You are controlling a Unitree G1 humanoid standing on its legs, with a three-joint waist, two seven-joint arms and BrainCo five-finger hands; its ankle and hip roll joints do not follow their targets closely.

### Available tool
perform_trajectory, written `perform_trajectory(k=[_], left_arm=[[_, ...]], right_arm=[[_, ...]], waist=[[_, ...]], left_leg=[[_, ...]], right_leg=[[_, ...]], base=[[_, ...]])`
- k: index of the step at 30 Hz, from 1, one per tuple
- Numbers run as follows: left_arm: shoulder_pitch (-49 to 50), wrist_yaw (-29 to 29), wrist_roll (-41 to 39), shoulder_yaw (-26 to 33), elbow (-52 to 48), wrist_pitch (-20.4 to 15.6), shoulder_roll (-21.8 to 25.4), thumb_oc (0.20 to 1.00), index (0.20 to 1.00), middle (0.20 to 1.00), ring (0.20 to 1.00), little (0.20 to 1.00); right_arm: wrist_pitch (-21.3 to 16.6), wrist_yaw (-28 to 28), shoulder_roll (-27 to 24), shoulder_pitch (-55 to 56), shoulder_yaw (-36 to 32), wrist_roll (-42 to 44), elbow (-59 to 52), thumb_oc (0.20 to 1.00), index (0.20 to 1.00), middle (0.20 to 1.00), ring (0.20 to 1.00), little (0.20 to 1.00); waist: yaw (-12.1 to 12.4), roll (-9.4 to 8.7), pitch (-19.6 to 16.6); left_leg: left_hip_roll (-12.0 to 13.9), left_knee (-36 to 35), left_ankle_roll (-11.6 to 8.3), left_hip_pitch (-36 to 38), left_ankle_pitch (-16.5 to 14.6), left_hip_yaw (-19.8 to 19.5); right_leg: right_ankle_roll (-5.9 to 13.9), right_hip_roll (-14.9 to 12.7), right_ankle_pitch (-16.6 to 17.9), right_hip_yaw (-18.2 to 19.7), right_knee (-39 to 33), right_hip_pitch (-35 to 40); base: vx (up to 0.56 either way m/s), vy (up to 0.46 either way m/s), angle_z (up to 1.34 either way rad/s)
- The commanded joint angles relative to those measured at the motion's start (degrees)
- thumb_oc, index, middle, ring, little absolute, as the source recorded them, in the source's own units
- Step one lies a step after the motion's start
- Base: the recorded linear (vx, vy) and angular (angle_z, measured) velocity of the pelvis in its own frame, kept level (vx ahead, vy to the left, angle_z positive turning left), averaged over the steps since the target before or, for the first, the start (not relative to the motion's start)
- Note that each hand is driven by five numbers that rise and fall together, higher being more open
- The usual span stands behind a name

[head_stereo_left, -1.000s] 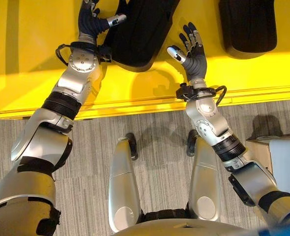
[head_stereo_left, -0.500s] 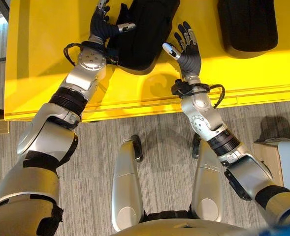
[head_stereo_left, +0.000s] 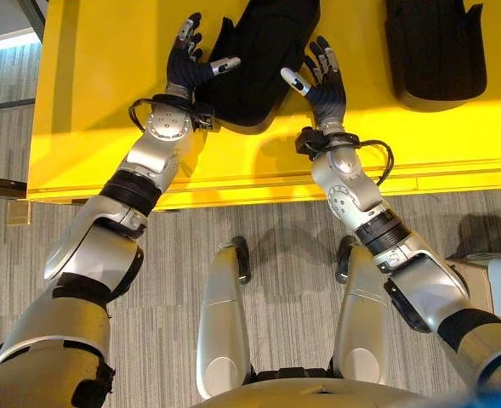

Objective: Move parts from the plastic box to the shelf.

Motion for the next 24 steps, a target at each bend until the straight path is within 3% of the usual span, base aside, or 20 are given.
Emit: perform_trajectory(k=[1,10,24], left_arm=[[3.51,-0.31,-4.58,2.56,-3.35,-2.51,0.3,1.0,1.0,1.0,1.0,1.0],[12.34,-0.35,-10.45,6.13,-10.87,-4.15,-4.24,1.0,1.0,1.0,1.0,1.0],[13.97,-1.06,-8.57,4.31,-13.47,-3.32,-6.59,1.0,1.0,1.0,1.0,1.0]], right_arm=[[1.9,-1.05,2.4,-0.44,-2.62,0.28,3.35,1.0,1.0,1.0,1.0,1.0],[3.14,-1.23,1.3,-1.56,-3.31,-1.13,2.69,1.0,1.0,1.0,1.0,1.0],[4.1,-1.14,0.1,-2.19,-3.1,-2.21,3.54,1.0,1.0,1.0,1.0,1.0]], waist=[[2.27,-0.63,0.98],[2.86,-0.9,1.17],[2.9,-1.47,0.86]], left_leg=[[-0.33,-1.84,0.05,-0.07,-0.36,-2.07],[-0.51,-2.46,0.2,0.25,-0.19,-2.07],[-0.54,-3.27,0.32,0.77,0.11,-2.0]], right_leg=[[-0.23,-0.94,-1.4,-0.4,-2.54,3.37],[-0.54,-0.96,-1.27,-0.43,-2.82,3.58],[-0.51,-0.77,-1.01,-0.38,-3.25,3.92]], base=[[0.0,0.002,0.03],[0.0,-0.002,0.03],[0.0,0.0,0.0]])
